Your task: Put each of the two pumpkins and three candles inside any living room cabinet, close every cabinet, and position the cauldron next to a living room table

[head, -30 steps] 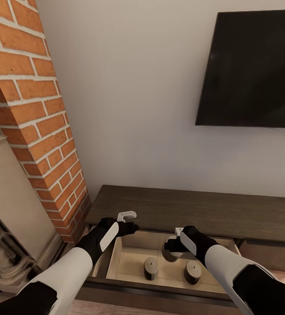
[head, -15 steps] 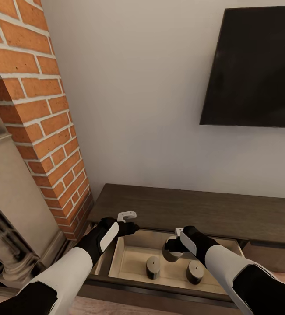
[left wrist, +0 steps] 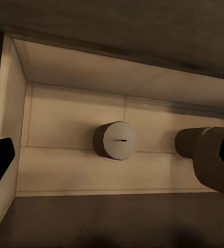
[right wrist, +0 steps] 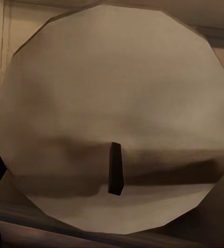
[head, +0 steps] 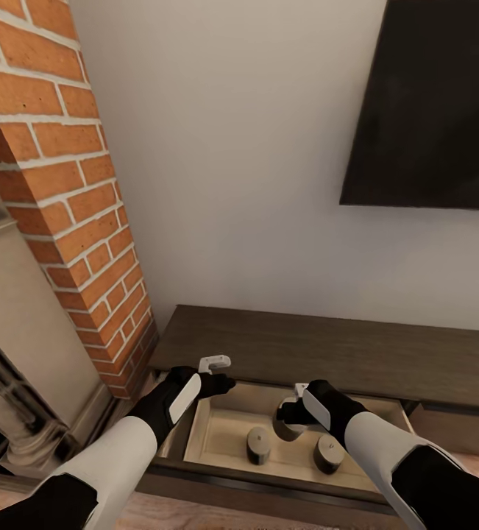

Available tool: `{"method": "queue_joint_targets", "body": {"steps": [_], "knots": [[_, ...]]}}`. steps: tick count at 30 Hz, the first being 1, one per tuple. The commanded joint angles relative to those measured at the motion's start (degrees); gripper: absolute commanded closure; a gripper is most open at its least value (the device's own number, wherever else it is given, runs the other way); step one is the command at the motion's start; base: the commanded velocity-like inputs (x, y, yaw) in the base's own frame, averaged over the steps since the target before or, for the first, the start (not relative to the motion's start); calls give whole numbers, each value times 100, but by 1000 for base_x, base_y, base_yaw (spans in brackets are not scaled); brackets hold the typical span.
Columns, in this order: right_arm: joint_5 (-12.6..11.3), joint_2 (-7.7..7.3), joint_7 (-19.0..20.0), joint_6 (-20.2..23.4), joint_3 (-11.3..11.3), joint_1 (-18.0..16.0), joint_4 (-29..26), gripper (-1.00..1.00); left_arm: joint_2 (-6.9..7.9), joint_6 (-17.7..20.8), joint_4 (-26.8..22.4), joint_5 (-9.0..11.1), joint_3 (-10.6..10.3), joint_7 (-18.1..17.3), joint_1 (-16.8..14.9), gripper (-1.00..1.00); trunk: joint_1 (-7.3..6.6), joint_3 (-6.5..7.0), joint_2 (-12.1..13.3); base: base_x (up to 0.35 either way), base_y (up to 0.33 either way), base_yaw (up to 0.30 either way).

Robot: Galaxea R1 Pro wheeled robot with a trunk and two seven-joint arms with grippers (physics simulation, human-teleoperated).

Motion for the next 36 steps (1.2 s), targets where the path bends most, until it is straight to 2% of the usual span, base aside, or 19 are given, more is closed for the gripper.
{"method": "queue_joint_targets", "body": {"steps": [1, 16, 23, 36], "knots": [[-66, 1, -47, 19, 33, -6, -11, 100, 1, 19, -12, 62, -30, 55, -2, -100, -1, -13, -3, 0, 0, -122], [-44, 5, -45, -20, 45, -4, -10, 100, -5, 19, -12, 62, -30, 61, -2, -100, -1, -149, -3, 0, 0, 8], [505, 5, -45, -24, 34, -6, -8, 100, -5, 19, -12, 62, -30, 63, -2, -100, -1, -214, -3, 0, 0, 108], [566, 5, -47, -24, 26, -2, -8, 100, -5, 19, -12, 62, -30, 64, -2, -100, -1, -331, -3, 0, 0, 81]]}}
